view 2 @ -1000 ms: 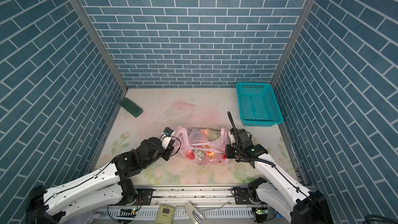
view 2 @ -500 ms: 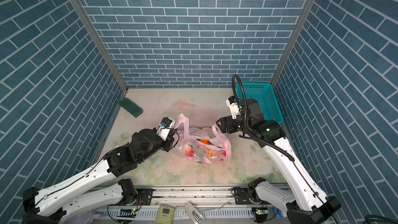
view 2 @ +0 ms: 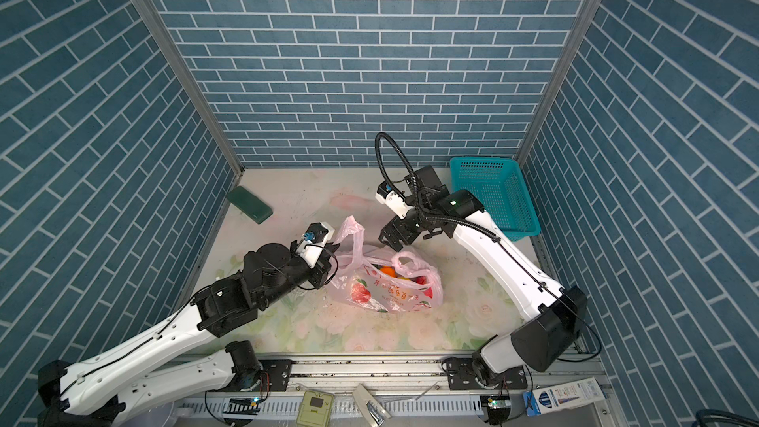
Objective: Untie the knot of the plastic bag and take out the fruit
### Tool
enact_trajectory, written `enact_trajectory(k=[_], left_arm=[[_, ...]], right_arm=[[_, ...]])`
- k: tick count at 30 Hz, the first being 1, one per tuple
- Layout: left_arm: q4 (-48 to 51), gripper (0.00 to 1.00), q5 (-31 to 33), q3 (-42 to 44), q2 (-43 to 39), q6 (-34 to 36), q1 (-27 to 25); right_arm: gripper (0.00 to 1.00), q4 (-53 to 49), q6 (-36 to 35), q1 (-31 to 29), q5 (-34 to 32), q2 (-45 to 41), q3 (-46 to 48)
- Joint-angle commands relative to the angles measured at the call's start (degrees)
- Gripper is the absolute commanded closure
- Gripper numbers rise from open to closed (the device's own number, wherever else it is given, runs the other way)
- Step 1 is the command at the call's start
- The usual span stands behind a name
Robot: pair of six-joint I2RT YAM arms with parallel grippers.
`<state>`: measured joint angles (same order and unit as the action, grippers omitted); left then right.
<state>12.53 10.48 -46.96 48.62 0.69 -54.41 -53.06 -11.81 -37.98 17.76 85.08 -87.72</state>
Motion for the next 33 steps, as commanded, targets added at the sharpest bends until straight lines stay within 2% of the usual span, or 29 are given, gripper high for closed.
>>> enact_trajectory(k=[1,9,13,20,22,23,25,27,28,29,30,31,33], left_arm=[[-1.58,1.00,0.42,-0.70,-0.89,0.51,-0.19],[-3.65,1.00,0.75,-0.15,-0.21,1.07,-0.25],[-4.39,1.00,0.57,-0.32,0.24,1.25,-0.23],[-4.42,1.00,1.04,0.09,0.11,1.26,-0.25],[-4.69,1.00,1.29,0.35,-0.03,1.16,-0.26],[-4.86,1.00,1.56,0.51,-0.09,1.11,-0.26],[-5.23,1.00,2.08,0.76,-0.12,0.98,-0.25],[-5.24,1.00,2.50,1.06,-0.19,0.74,-0.25],[-5.16,1.00,2.76,1.16,-0.27,0.51,-0.22],[-4.76,1.00,3.14,1.02,-0.40,0.10,-0.24],[-4.22,0.98,3.32,0.93,-0.39,-0.36,-0.25],[-3.47,0.89,3.49,0.75,-0.46,-0.89,-0.23],[-2.10,0.59,4.07,0.32,-0.46,-2.40,-0.24]], right_arm=[[0.05,-4.25,-7.90,-1.37,6.34,0.13,0.80],[0.05,-1.75,-8.35,-4.16,4.40,1.92,6.58],[0.13,1.29,-6.25,-4.67,1.23,3.41,8.60],[0.29,6.30,-3.89,-5.35,4.11,4.14,10.42],[0.37,6.95,-3.70,-5.87,5.29,4.72,10.37],[0.45,7.34,-3.63,-6.04,6.19,5.07,10.38],[0.67,8.13,-3.01,-6.56,6.62,5.95,10.39],[0.93,8.28,-2.04,-6.59,5.22,6.82,10.12],[1.00,9.05,-0.93,-6.51,2.66,6.52,10.43],[1.00,10.42,0.48,-6.12,-0.18,5.55,11.04],[1.00,11.74,1.98,-5.61,-2.21,4.44,11.65],[1.00,12.77,3.28,-4.92,-3.63,3.32,11.99],[1.00,13.92,5.99,-3.16,-5.43,1.18,11.84]])
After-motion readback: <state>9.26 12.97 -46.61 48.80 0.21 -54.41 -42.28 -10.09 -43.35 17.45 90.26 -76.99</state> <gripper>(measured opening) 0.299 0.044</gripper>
